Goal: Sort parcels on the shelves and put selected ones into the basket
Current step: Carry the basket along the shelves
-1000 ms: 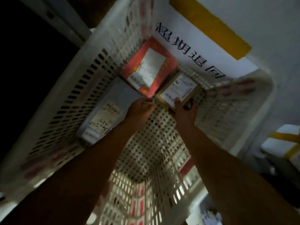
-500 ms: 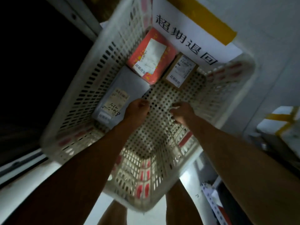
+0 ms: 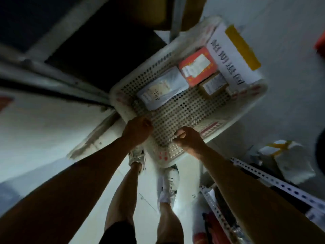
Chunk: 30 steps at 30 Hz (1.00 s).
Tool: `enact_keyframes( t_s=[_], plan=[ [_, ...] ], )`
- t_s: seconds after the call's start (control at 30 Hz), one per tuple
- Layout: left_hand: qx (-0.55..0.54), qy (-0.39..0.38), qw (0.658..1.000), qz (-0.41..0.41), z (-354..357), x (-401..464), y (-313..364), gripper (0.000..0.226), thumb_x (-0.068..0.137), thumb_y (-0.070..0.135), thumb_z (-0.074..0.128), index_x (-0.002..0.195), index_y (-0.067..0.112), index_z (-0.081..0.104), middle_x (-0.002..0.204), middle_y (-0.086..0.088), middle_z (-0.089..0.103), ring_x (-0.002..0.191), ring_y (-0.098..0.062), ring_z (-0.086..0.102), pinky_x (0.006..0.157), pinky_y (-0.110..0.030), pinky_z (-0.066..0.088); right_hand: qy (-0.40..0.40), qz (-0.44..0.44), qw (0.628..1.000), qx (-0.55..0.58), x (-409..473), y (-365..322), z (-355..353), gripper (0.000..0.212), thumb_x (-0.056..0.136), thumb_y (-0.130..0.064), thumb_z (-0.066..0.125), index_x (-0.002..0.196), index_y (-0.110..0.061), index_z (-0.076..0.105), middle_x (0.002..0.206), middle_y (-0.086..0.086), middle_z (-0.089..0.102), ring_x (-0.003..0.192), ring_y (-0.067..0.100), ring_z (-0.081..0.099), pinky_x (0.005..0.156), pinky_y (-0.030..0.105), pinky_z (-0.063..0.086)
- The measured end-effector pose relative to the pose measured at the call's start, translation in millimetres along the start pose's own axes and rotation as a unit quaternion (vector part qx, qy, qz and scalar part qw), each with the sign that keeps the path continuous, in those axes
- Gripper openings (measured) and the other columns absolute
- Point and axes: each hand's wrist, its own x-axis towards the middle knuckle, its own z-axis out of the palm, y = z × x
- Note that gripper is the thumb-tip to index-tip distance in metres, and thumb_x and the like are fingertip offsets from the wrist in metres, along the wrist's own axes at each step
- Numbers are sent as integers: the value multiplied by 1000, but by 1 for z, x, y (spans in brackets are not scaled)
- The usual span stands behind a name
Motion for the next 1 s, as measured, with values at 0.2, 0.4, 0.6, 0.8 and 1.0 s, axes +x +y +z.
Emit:
enact_keyframes(
  t_s=[0.2,0.4,0.6,0.8,1.0],
  plan=[
    [-118,72,982,-128,-6,-111,-114,13,94,28,63,104,21,69,99,-2,71,92,-20,66,75,-25,49,-67,-19,993,-90,-59,-39,73,32,82,-20,73,113,-21,66,107,7,71,91,24,69,80,36,59],
    [-248,108,940,-207,20,-209,-219,9,90,24,64,96,20,69,78,5,68,80,-16,67,60,-20,44,-159,-62,967,-192,-109,-66,168,23,89,-21,73,108,-25,61,91,2,68,88,23,68,80,37,57],
    [-364,189,878,-247,33,-273,-304,7,88,26,63,88,21,67,87,0,70,93,-22,68,81,-30,50,-219,-128,907,-335,-128,-95,297,21,85,-22,74,105,-20,67,95,4,71,77,16,67,55,17,44],
    [-500,276,751,-332,58,-340,-373,14,85,32,63,94,25,70,92,1,73,89,-19,69,81,-32,56,-312,-179,834,-418,-179,-110,423,19,80,-22,73,97,-28,66,93,2,73,89,22,71,77,32,52],
    [-557,377,612,-415,89,-399,-427,14,88,26,61,96,23,72,89,0,73,86,-20,68,76,-30,56,-404,-266,741,-466,-236,-111,527,18,85,-20,73,101,-25,66,92,9,74,87,25,71,73,30,51]
  ],
)
